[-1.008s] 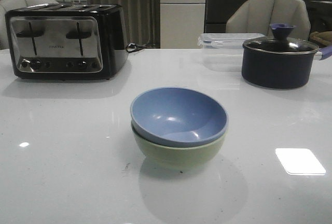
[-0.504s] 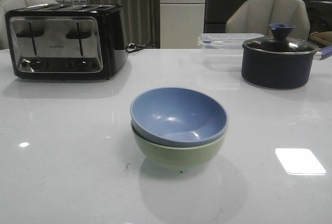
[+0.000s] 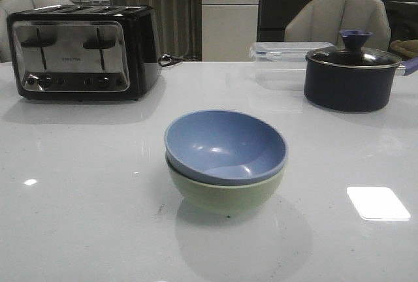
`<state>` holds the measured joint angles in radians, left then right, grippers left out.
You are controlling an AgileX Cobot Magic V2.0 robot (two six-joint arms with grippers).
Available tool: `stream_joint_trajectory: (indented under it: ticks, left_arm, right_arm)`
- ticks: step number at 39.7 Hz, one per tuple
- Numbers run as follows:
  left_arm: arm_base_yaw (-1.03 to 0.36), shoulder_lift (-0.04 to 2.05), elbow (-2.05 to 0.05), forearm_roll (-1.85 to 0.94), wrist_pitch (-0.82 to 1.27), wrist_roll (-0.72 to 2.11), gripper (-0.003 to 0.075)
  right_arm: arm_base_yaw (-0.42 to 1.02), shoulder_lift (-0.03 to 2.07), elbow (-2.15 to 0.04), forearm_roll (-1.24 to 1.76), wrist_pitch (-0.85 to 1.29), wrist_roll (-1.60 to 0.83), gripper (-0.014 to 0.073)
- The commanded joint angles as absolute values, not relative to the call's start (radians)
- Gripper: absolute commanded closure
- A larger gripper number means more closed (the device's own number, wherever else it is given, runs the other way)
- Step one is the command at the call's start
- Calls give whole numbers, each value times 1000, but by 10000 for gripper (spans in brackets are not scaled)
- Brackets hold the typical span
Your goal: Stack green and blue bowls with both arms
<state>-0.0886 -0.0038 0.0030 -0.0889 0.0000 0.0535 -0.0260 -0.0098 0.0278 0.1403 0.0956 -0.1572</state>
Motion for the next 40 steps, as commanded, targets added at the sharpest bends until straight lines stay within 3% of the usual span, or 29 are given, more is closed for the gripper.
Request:
stream_joint_trajectory:
  ticks: [1,8,40]
  left_arm:
    - [-87,-24,8,-88,-85,53,627]
    - [-87,-24,8,-88,-85,53,627]
    - [-87,-24,8,-88,-85,53,627]
  right_arm:
    - [-31,-30,25,126,-47,-90,541]
    - [-31,-30,25,23,-60,0,541]
    - [-31,-30,25,23,-56,0,541]
